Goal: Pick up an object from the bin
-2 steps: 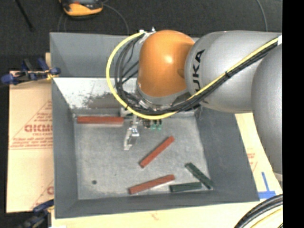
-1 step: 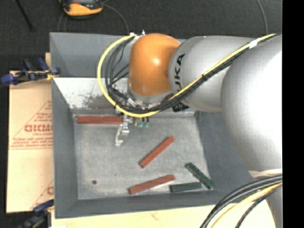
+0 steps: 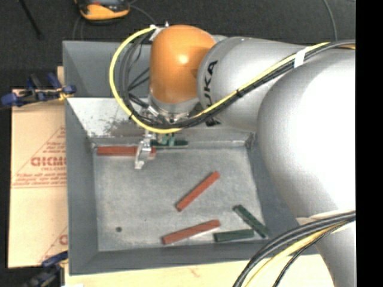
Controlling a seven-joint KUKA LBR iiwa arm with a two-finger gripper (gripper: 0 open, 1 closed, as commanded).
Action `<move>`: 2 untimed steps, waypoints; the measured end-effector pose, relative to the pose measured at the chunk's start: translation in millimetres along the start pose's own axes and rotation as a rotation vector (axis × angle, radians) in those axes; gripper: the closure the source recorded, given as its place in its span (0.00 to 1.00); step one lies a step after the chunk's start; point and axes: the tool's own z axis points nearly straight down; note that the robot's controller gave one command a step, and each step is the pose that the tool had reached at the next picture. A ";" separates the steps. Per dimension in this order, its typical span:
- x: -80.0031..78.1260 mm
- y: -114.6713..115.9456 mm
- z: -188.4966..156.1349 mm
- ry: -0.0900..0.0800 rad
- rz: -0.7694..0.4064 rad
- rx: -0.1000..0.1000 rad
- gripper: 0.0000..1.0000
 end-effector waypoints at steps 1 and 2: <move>8.7 -0.1 -5.4 0.004 0.060 0.002 0.00; 3.2 13.2 62.6 -0.001 0.111 -0.001 0.00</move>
Offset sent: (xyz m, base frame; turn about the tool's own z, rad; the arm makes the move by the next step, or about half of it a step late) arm -0.0024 0.0172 -0.0811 0.1226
